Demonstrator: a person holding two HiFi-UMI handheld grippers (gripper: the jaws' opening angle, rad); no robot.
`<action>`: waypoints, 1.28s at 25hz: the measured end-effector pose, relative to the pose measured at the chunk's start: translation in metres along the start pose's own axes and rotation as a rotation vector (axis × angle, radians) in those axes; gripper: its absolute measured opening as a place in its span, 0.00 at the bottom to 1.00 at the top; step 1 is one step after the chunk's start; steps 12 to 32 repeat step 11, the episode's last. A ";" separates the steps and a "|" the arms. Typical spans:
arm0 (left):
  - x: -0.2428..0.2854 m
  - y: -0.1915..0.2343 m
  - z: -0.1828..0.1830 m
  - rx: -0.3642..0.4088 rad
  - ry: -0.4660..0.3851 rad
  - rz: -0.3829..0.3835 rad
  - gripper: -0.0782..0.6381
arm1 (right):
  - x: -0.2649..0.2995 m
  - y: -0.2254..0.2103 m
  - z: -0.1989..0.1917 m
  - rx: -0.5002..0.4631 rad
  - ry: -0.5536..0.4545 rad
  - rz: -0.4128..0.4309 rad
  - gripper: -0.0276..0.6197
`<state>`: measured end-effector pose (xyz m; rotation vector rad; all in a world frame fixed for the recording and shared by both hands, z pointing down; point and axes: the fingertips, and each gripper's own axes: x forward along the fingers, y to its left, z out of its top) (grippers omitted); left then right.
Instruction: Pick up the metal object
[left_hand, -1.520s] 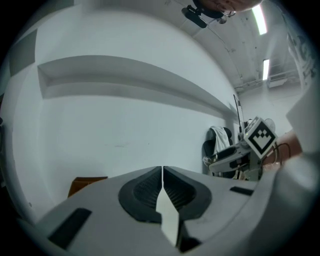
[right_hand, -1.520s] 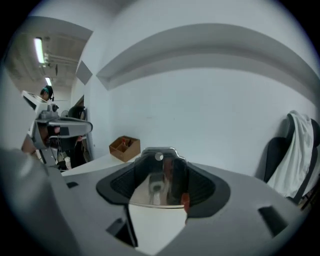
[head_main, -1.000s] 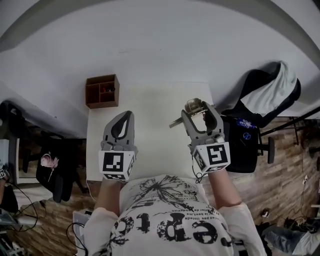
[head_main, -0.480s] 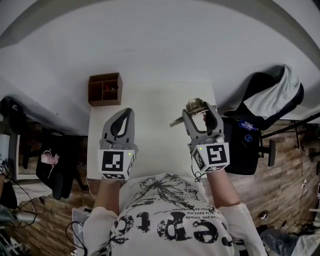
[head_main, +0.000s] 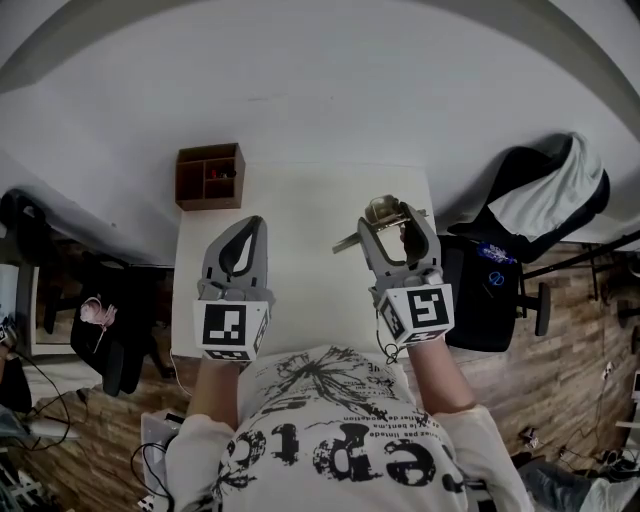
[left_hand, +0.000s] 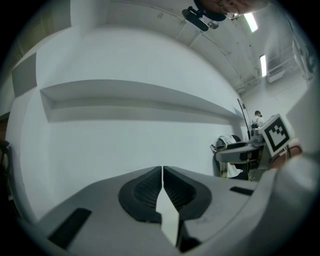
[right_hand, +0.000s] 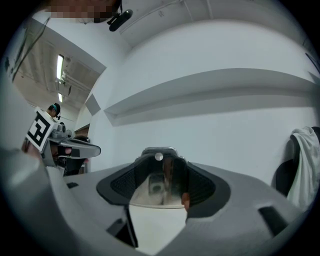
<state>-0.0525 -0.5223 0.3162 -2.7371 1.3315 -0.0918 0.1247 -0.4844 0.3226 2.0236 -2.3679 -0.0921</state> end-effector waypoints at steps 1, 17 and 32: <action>0.001 -0.001 0.000 0.000 -0.001 0.000 0.13 | 0.001 0.000 0.000 0.002 -0.003 0.002 0.47; 0.000 -0.005 0.005 0.008 -0.010 0.005 0.13 | 0.000 -0.001 -0.002 0.008 0.006 0.014 0.47; 0.000 -0.005 0.005 0.008 -0.010 0.005 0.13 | 0.000 -0.001 -0.002 0.008 0.006 0.014 0.47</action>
